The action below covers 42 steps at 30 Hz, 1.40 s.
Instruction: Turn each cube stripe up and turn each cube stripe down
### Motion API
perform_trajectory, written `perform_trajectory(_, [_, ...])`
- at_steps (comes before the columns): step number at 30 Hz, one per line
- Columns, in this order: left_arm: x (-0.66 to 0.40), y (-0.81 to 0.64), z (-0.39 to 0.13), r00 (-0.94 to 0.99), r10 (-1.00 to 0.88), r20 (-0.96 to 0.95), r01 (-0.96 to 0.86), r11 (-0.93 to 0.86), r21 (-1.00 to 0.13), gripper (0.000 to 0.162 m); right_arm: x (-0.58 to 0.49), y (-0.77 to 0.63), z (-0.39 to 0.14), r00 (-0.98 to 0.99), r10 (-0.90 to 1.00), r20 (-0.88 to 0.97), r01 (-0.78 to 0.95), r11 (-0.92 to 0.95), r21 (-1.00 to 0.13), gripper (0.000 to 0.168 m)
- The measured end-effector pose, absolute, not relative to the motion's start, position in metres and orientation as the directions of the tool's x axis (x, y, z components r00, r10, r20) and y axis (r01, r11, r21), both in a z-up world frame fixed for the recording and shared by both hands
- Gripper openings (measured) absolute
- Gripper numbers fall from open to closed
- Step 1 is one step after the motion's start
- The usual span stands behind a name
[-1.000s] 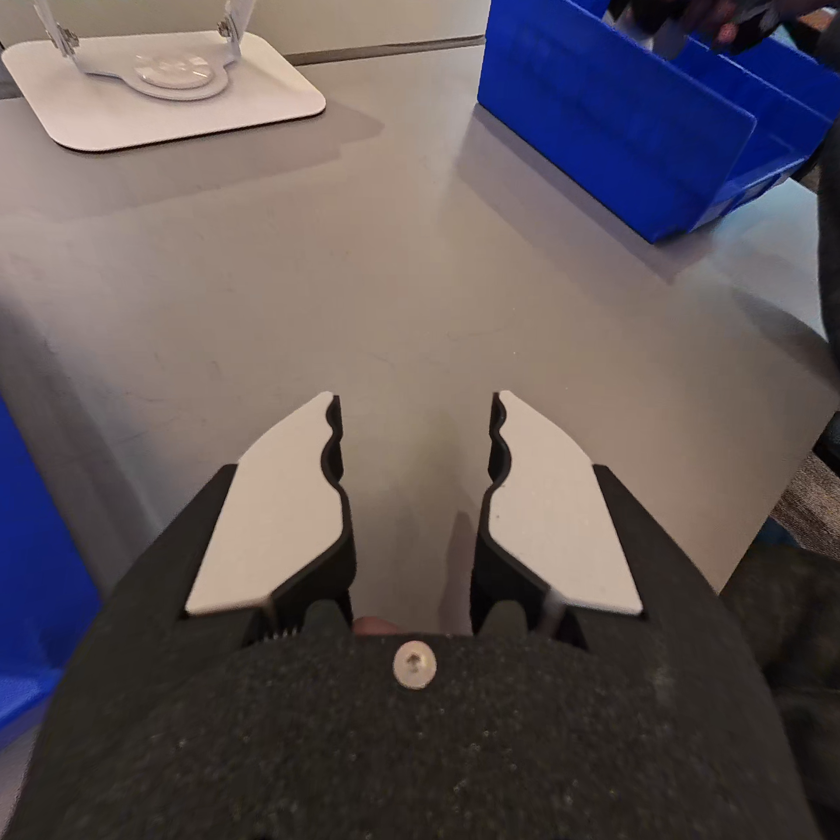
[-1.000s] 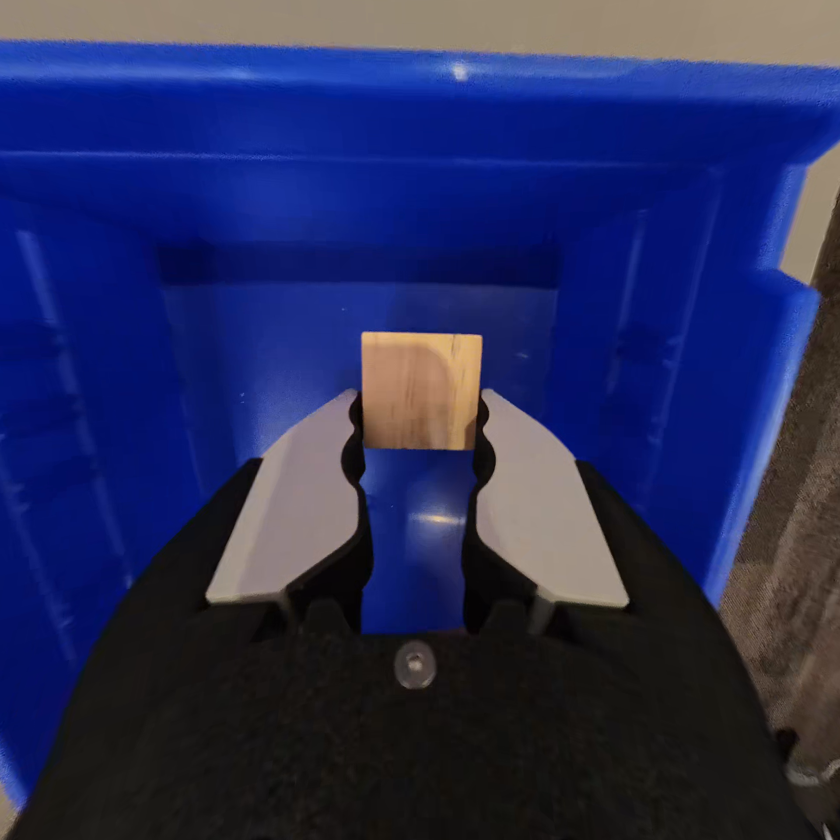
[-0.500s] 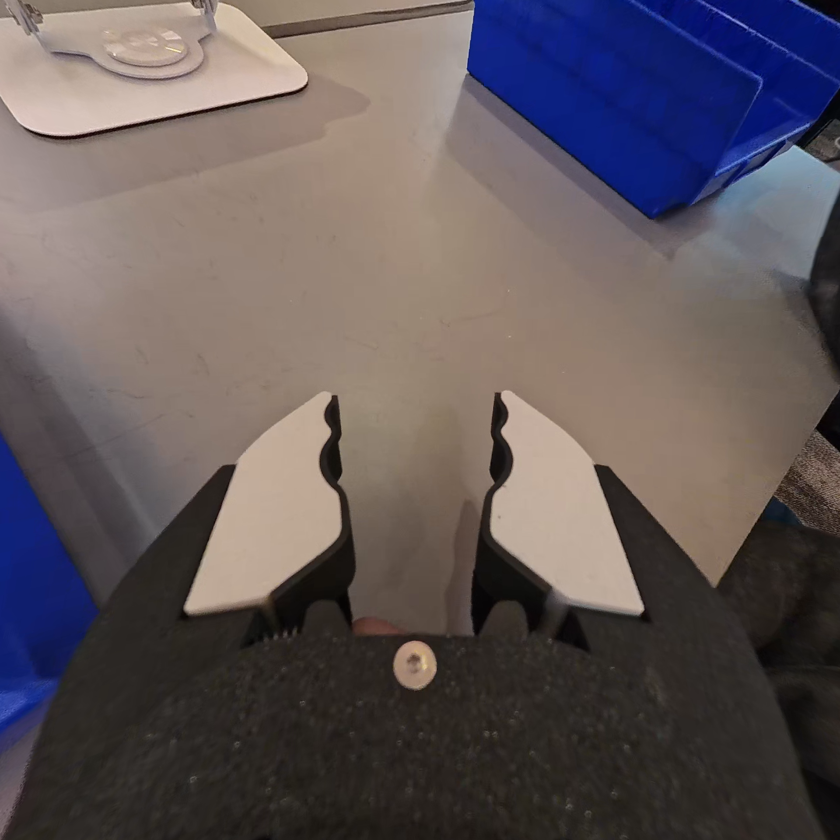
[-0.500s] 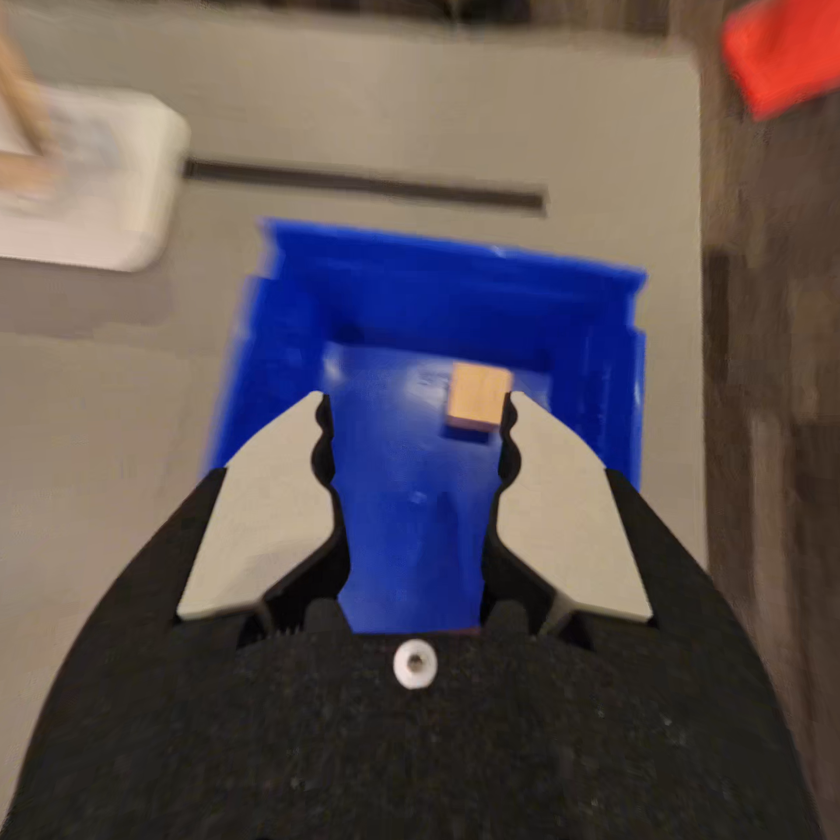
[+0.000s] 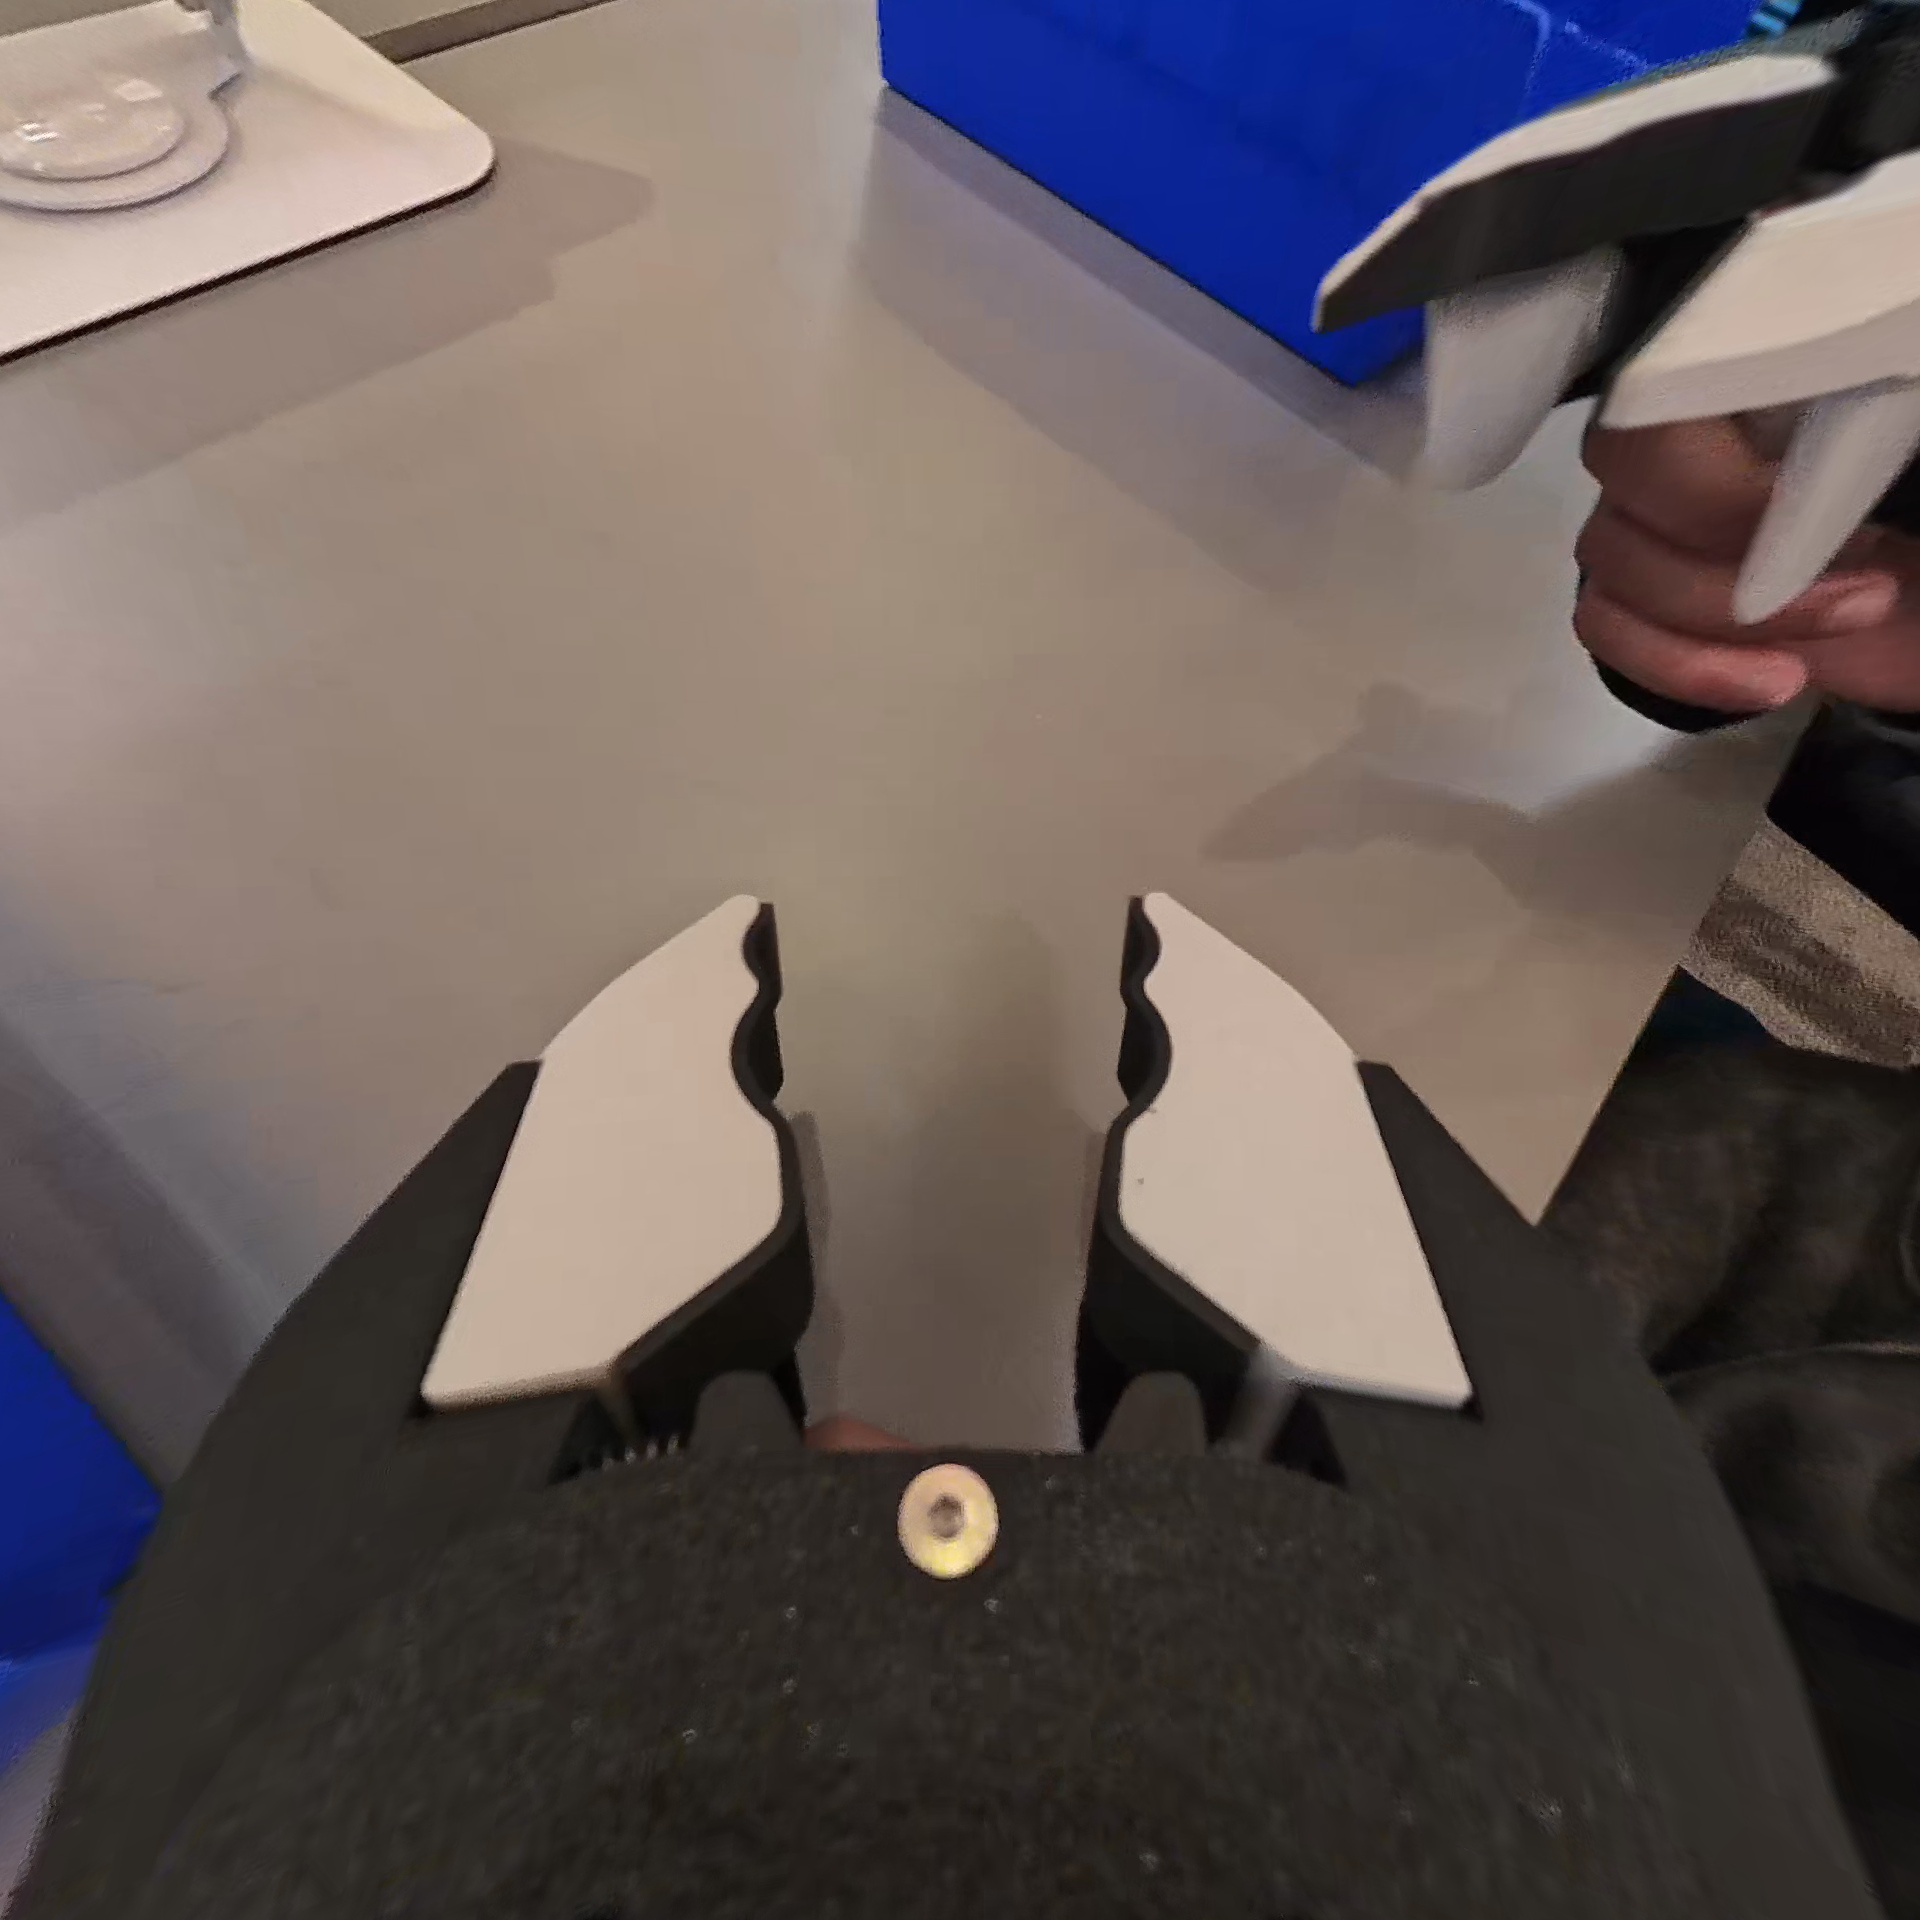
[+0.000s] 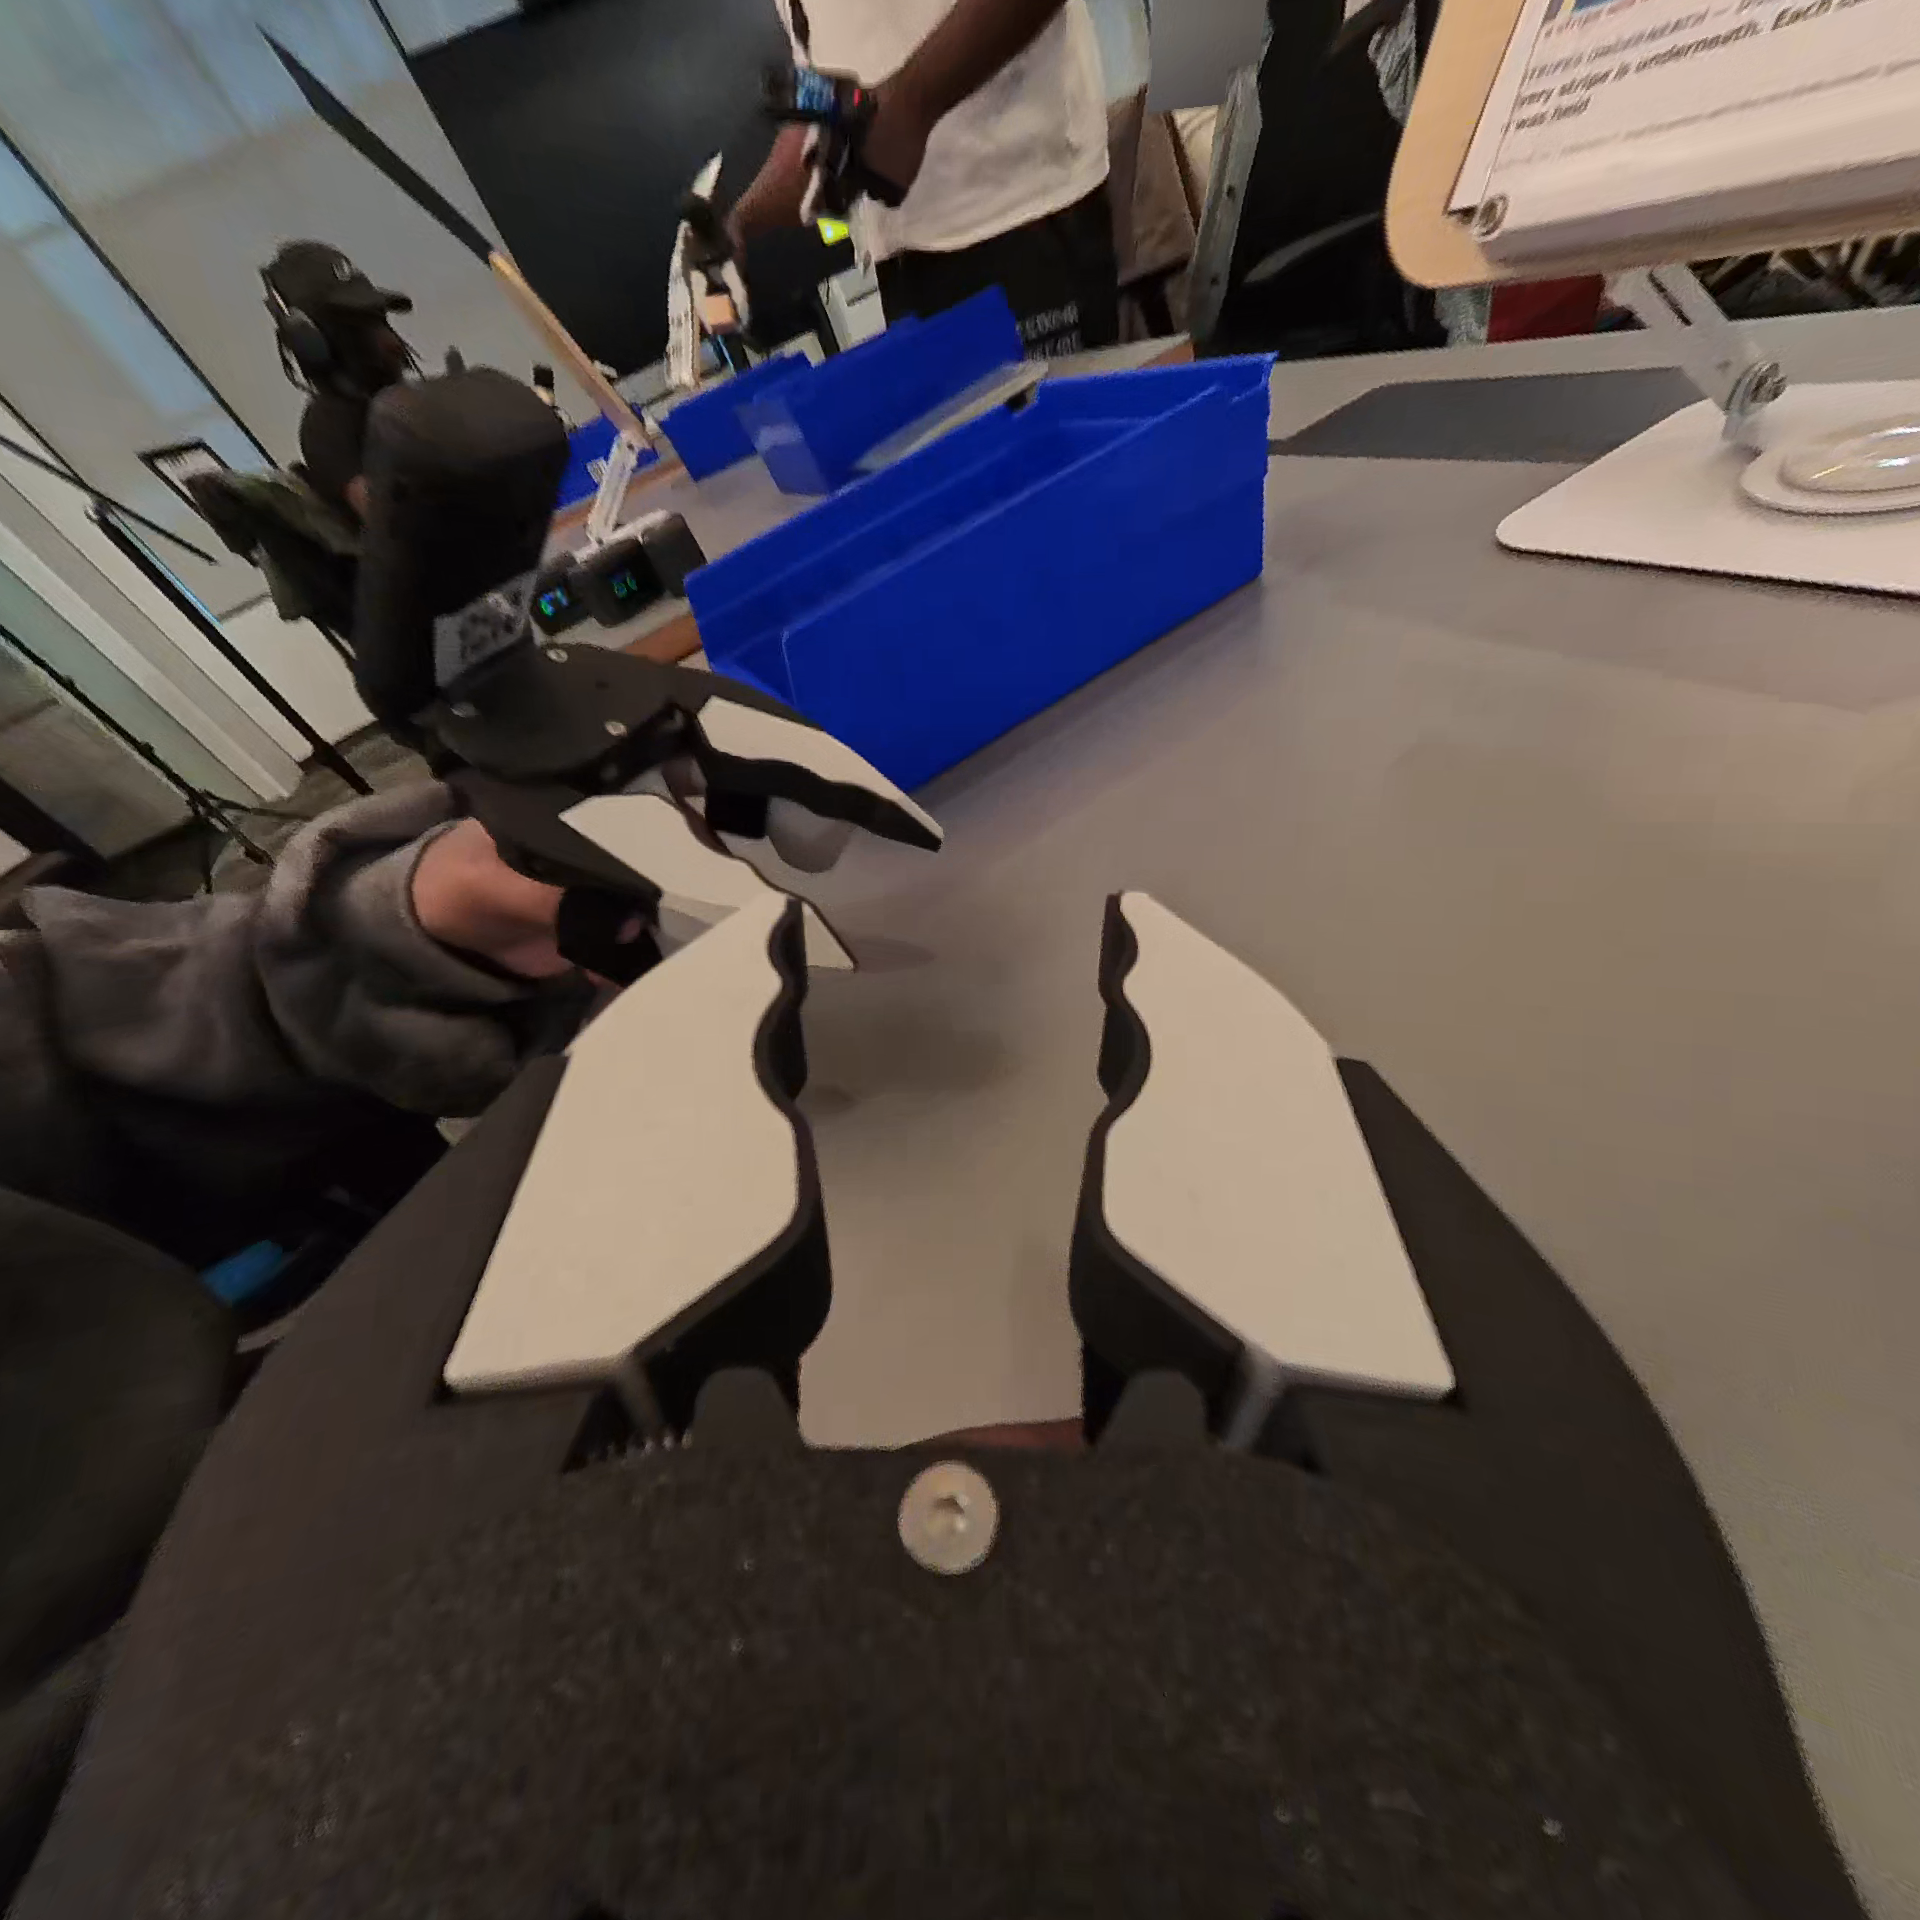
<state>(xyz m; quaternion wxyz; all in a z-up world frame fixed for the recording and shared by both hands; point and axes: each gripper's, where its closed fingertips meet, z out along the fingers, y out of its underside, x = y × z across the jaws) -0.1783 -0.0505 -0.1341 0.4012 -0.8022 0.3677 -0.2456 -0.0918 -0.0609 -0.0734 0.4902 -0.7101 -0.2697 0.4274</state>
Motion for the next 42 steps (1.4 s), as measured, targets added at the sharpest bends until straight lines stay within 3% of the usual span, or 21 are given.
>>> perform_trajectory(6, [-0.232, -0.069, -0.077, 0.514, -0.856, 0.061, -0.436, -0.322, -0.840, 0.063, -0.082, -0.059, -0.068, 0.514, 0.796, -0.320, -0.026, -0.358, -0.933, 0.052])
perform_trajectory(11, [-0.345, -0.014, -0.049, 0.501, -0.838, -0.217, -0.712, -0.257, -0.653, 0.059, -0.077, -0.055, -0.070, 0.479, 0.780, -0.402, -0.074, -0.421, -0.904, 0.050])
perform_trajectory(14, [-0.382, 0.036, -0.065, 0.406, -0.860, -0.310, -0.844, -0.223, -0.489, 0.059, -0.078, -0.053, -0.079, 0.481, 0.772, -0.416, -0.057, -0.446, -0.893, 0.047])
perform_trajectory(20, [-0.406, 0.087, -0.130, 0.330, -0.928, -0.173, -0.924, -0.280, -0.259, 0.066, -0.075, -0.052, -0.084, 0.514, 0.767, -0.384, -0.033, -0.430, -0.902, 0.045])
perform_trajectory(25, [-0.423, 0.102, -0.164, 0.303, -0.938, -0.169, -0.952, -0.288, -0.107, 0.070, -0.072, -0.049, -0.086, 0.507, 0.754, -0.417, -0.055, -0.455, -0.889, 0.044])
perform_trajectory(28, [-0.423, 0.103, -0.177, 0.302, -0.944, -0.133, -0.952, -0.293, -0.086, 0.060, -0.074, -0.048, -0.089, 0.489, 0.749, -0.447, -0.062, -0.482, -0.874, 0.044])
perform_trajectory(29, [-0.423, 0.103, -0.180, 0.294, -0.947, -0.126, -0.955, -0.286, -0.079, 0.046, -0.074, -0.048, -0.091, 0.487, 0.747, -0.452, -0.060, -0.488, -0.871, 0.044])
perform_trajectory(36, [-0.411, 0.098, -0.153, 0.313, -0.944, -0.106, -0.941, -0.293, -0.171, 0.045, -0.071, -0.048, -0.088, 0.491, 0.745, -0.451, -0.061, -0.487, -0.871, 0.043])
perform_trajectory(39, [-0.406, 0.097, -0.114, 0.384, -0.916, -0.112, -0.885, -0.331, -0.327, 0.045, -0.069, -0.048, -0.085, 0.489, 0.745, -0.453, -0.071, -0.484, -0.872, 0.042])
perform_trajectory(42, [-0.383, 0.095, -0.069, 0.486, -0.874, -0.022, -0.720, -0.386, -0.576, 0.045, -0.066, -0.046, -0.084, 0.493, 0.738, -0.461, -0.084, -0.487, -0.869, 0.041])
